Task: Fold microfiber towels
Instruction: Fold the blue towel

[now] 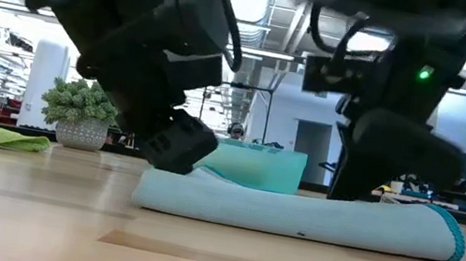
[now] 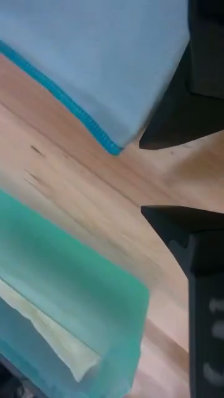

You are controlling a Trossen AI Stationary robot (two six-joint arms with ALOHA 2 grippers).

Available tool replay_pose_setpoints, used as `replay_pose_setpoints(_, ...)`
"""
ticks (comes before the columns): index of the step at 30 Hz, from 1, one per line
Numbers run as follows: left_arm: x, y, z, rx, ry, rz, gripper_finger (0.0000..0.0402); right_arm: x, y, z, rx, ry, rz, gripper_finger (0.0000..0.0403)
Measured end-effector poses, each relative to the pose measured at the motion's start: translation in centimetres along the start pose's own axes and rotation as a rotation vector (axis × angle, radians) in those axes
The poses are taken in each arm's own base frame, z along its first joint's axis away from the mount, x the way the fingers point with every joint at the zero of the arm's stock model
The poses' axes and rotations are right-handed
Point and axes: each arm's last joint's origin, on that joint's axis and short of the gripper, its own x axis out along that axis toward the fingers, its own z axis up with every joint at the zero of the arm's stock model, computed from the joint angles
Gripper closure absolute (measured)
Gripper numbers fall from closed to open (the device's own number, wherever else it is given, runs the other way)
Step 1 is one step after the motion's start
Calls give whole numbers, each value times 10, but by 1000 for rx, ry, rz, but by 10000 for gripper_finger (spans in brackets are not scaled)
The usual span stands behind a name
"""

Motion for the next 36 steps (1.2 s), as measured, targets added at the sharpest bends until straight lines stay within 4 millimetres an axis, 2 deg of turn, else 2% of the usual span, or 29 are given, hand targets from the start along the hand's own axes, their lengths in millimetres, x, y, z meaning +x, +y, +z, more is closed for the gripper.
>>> replay_pose_setpoints(2,-8,7,4,34,24,20,262,-6,2,-1,-20,-19,-8,343)
replay_pose_setpoints(7,-33,12,20,8,-25,-23,286,-39,3,-4,-23,-132,-59,354)
replay_pose_setpoints(10,-34,5,23,25,-51,-92,306,-52,11,-2,-22,-232,-31,361)
replay_pose_setpoints(12,-27,-3,22,20,-64,-163,322,-56,21,0,-49,-291,3,366)
replay_pose_setpoints(16,-3,-3,10,-26,-40,-243,359,-53,49,2,-164,-381,114,378)
replay_pose_setpoints(18,8,5,1,-40,-14,-229,375,-48,60,2,-195,-404,167,386)
replay_pose_setpoints(21,22,11,-3,-112,-11,-260,395,-39,67,-1,-222,-387,183,393)
replay_pose_setpoints(25,27,13,-5,-132,-32,-279,397,-18,76,0,-257,-362,228,392)
replay_pose_setpoints(28,20,13,0,-85,-26,-304,394,-9,78,2,-268,-347,267,385)
replay_pose_setpoints(31,4,15,5,-34,-12,-341,394,-12,79,1,-294,-346,310,384)
replay_pose_setpoints(36,-27,17,20,-72,-81,-408,400,-49,81,3,-343,-466,360,397)
